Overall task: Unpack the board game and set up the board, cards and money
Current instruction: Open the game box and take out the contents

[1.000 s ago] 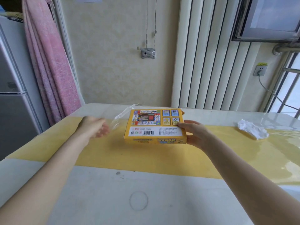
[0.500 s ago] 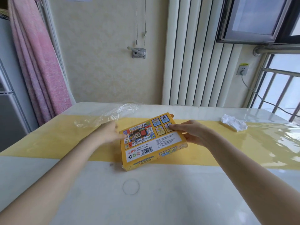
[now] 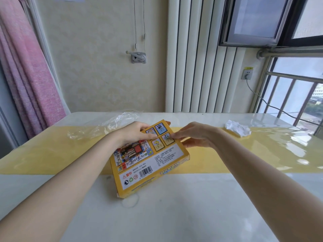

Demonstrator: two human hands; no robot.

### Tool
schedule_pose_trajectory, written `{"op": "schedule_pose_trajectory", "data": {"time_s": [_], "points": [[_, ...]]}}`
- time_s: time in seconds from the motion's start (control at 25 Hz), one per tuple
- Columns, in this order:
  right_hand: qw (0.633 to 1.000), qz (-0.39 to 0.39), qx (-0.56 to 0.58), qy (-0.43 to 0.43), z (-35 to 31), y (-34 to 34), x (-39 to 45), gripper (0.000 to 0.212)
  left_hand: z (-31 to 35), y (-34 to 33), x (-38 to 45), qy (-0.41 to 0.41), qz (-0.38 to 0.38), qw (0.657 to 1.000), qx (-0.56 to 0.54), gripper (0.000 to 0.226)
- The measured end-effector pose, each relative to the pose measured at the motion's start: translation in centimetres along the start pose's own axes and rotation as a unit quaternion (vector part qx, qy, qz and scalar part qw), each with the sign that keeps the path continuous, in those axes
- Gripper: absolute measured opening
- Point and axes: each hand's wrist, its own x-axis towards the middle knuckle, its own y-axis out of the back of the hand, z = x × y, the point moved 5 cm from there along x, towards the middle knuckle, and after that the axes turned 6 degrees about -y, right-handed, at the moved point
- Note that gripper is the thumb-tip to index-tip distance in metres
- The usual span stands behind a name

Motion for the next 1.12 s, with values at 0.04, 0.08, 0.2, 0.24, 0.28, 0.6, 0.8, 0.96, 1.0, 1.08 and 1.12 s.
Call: {"op": "schedule_pose_trajectory", "data": {"time_s": [0.04, 0.08, 0.2, 0.24, 0.28, 0.6, 0.8, 0.96, 1.0, 1.08, 1.12], "points": [[0.999, 0.028, -0.019, -0.007, -0.1, 0.2, 0.2, 0.031, 0.0, -0.1, 0.2, 0.003, 0.006, 1.0, 0.011, 0.031], [0.997, 0.062, -0.039, -0.015, -0.2, 0.4, 0.3, 0.034, 0.1, -0.2, 0.4, 0.007, 0.009, 0.999, 0.034, 0.029], [0.983, 0.147, -0.108, -0.002, -0.7, 1.1, 0.2, 0.022, 0.6, -0.8, 1.0, 0.017, 0.02, 0.994, 0.11, 0.027], [0.984, 0.144, -0.105, 0.018, -0.9, 1.2, 0.0, 0.017, 0.7, -0.6, 1.0, 0.022, 0.03, 0.993, 0.115, 0.029], [0.991, 0.111, -0.061, 0.034, -0.9, 1.3, -0.3, 0.016, 0.9, -0.3, 0.9, 0.027, 0.039, 0.993, 0.106, 0.032], [0.998, 0.031, -0.042, 0.036, -1.1, 1.7, -2.3, 0.018, 2.8, 0.8, -0.9, -0.014, 0.039, 0.998, -0.037, 0.027], [0.996, 0.041, -0.066, 0.047, -1.4, 1.2, -2.9, 0.021, 3.3, 0.9, -1.6, -0.04, 0.021, 0.999, 0.003, 0.034], [0.989, 0.048, -0.109, 0.086, -2.7, 1.8, -3.9, 0.025, 5.9, 2.2, -2.0, -0.094, 0.051, 0.984, 0.139, 0.042], [0.979, 0.087, -0.146, 0.112, -3.6, 2.5, -4.2, 0.029, 6.8, 2.4, -2.2, -0.128, 0.095, 0.97, 0.182, 0.043], [0.954, 0.147, -0.203, 0.162, -5.2, 3.3, -4.7, 0.031, 7.8, 1.7, -2.8, -0.214, 0.204, 0.913, 0.283, 0.044], [0.949, 0.148, -0.217, 0.175, -5.4, 3.3, -4.7, 0.027, 7.6, 0.5, -3.1, -0.248, 0.244, 0.883, 0.315, 0.044]]}}
